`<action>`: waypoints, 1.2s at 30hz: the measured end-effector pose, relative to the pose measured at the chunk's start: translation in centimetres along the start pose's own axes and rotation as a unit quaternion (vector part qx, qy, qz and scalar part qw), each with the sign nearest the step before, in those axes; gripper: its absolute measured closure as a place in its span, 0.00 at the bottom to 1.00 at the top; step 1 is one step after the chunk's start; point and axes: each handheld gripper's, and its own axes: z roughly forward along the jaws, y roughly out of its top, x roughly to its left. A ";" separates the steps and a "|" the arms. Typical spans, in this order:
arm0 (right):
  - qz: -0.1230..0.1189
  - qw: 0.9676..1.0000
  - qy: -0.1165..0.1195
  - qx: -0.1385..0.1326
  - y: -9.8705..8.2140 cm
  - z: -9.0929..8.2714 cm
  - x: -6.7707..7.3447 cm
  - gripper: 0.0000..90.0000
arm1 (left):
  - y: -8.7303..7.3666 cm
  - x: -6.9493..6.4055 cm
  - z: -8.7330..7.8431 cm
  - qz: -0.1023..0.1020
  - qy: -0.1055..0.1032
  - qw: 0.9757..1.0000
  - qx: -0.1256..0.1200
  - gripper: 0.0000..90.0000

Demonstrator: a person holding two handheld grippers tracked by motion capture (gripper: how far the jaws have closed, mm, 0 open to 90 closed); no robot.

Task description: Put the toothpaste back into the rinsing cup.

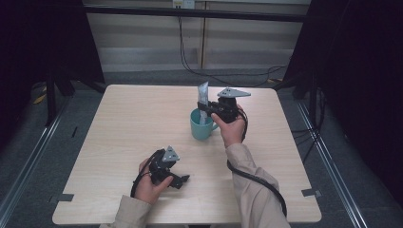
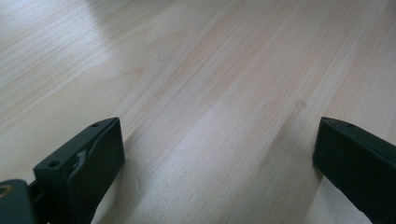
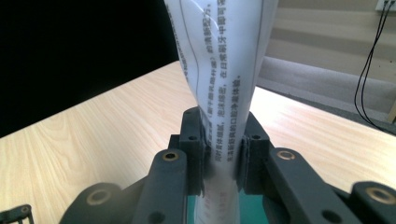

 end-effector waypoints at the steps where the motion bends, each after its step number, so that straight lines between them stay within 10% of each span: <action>1: 0.001 1.000 -0.001 0.000 -0.2 0.0 0.0 0.83 | 0.0 0.0 0.0 0.000 0.000 1.000 0.000 0.02; 36: -0.007 1.000 -0.003 0.028 -3.0 -0.6 0.5 0.77 | 0.0 0.0 0.0 0.003 0.003 1.000 0.002 0.02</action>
